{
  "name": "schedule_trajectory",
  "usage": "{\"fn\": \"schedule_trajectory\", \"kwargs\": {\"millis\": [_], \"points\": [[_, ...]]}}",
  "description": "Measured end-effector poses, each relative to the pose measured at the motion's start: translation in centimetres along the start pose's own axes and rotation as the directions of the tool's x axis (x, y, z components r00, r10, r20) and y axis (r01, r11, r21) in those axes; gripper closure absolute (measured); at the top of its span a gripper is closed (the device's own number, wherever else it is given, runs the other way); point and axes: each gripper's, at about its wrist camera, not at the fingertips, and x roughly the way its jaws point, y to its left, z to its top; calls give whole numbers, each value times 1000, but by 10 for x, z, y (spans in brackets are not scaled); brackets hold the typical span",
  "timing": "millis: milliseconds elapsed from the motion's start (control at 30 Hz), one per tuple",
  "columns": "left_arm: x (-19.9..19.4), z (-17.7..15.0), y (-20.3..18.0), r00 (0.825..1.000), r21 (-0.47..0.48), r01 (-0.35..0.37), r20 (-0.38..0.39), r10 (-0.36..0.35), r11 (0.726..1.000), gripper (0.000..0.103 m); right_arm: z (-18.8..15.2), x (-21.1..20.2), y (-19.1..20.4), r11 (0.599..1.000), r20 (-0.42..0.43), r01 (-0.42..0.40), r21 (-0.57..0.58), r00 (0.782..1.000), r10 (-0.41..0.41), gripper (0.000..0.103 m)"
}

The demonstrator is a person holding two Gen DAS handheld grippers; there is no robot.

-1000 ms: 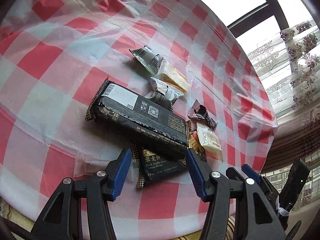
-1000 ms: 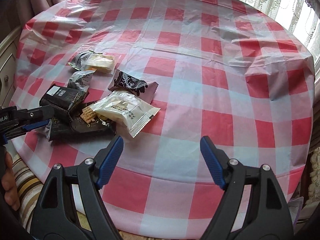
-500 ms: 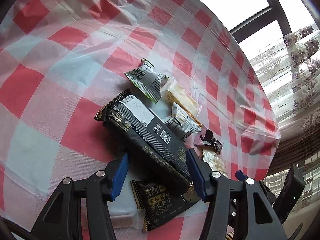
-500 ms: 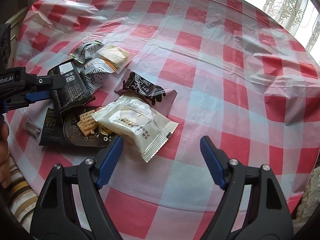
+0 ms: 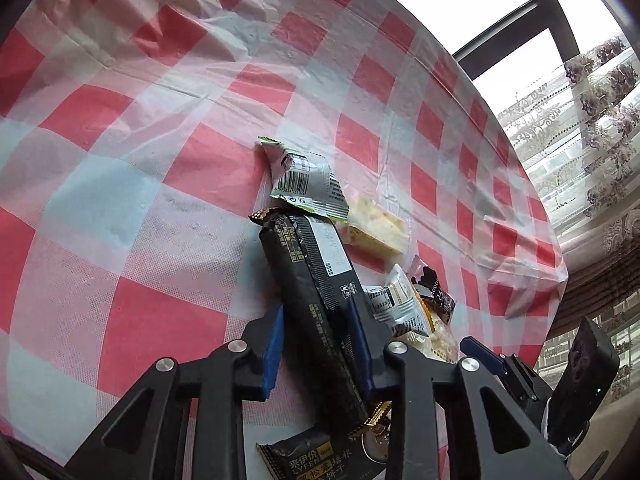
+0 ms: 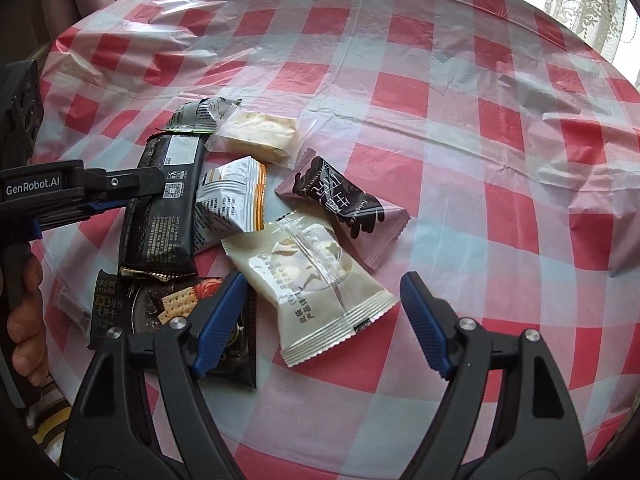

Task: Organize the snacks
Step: 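Grasp the black biscuit pack with the left tool while the right tool grasps the white pastry packet, then carry both packs to the white box and open both tools to release them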

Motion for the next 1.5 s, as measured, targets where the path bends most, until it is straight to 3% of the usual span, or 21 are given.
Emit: {"fn": "schedule_trajectory", "kwargs": {"millis": [267,433,567,667,767,1100,1500], "points": [[3,10,-6,998,7,63,20,-63,998,80,9,13,-13,996,-6,-52,69,999,53,24],[3,14,-17,993,34,115,23,-116,993,83,8,14,-4,1000,9,-12,21,1000,12,31],[14,12,-28,995,58,98,-14,-97,993,83,8,12,-4,1000,17,-14,21,1000,13,36],[22,10,-29,996,46,79,-35,-78,996,83,8,9,-6,999,25,-25,29,999,24,42],[23,9,-28,996,43,77,-43,-75,996,82,8,3,-8,997,38,-55,45,998,53,59],[-2,8,-23,991,-7,130,34,-130,991,88,-3,-13,-18,997,66,-14,81,998,8,62],[-31,-3,-55,985,45,146,90,-150,988,88,-23,-55,-41,988,116,-3,155,993,-15,63]]}}
